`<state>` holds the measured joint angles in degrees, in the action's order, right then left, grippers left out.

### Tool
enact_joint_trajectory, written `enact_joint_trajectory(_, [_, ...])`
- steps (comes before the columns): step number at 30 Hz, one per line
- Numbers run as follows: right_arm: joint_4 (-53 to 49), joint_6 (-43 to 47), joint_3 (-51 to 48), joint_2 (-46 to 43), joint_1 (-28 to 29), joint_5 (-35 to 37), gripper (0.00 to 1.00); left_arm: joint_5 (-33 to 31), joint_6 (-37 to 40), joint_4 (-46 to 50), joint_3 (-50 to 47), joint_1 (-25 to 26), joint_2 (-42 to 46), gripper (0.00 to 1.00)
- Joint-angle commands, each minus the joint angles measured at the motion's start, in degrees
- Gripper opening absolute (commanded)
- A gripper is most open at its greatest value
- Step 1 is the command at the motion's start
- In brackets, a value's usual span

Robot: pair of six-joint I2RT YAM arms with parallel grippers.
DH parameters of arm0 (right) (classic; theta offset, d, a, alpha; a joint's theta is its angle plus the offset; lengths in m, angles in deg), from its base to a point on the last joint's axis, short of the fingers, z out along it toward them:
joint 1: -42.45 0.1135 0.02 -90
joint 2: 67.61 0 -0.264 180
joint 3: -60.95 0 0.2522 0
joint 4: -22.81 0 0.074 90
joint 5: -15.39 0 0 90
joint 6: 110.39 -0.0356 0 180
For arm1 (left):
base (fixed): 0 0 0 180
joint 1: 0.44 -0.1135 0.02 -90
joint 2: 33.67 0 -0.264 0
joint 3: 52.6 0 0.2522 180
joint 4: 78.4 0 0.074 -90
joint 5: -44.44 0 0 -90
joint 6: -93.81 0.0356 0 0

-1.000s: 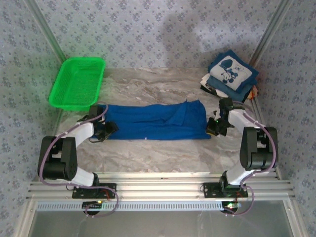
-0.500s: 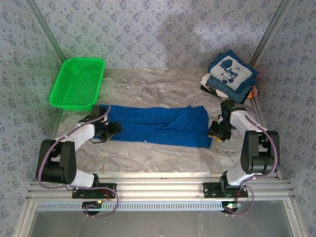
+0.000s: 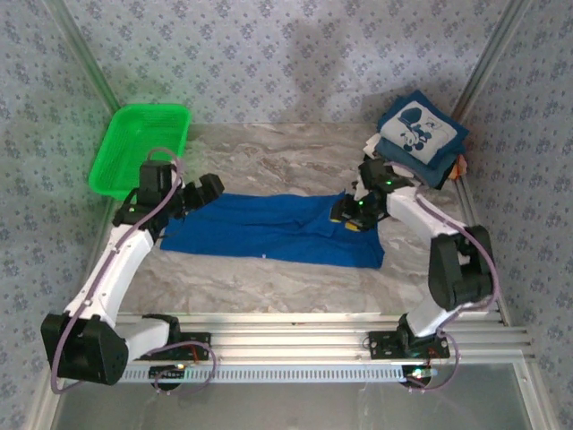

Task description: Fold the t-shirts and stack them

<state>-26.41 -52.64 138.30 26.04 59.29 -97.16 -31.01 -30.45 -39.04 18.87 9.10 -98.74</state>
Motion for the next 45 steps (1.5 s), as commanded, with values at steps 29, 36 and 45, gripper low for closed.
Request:
enact_joint_trajectory(29, [4.75,-6.88,10.13,15.15,3.36,-2.21,0.02,5.13,27.92,17.26,2.35,3.95,16.43,1.00])
enact_joint_trajectory(36, [4.07,-6.99,16.19,18.57,4.29,-4.59,0.01,1.22,31.61,22.77,0.88,13.80,15.60,1.00])
enact_joint_trajectory(45, [3.03,-7.57,25.30,26.25,5.51,-6.61,0.05,1.01,28.97,19.72,-2.28,16.18,15.96,1.00])
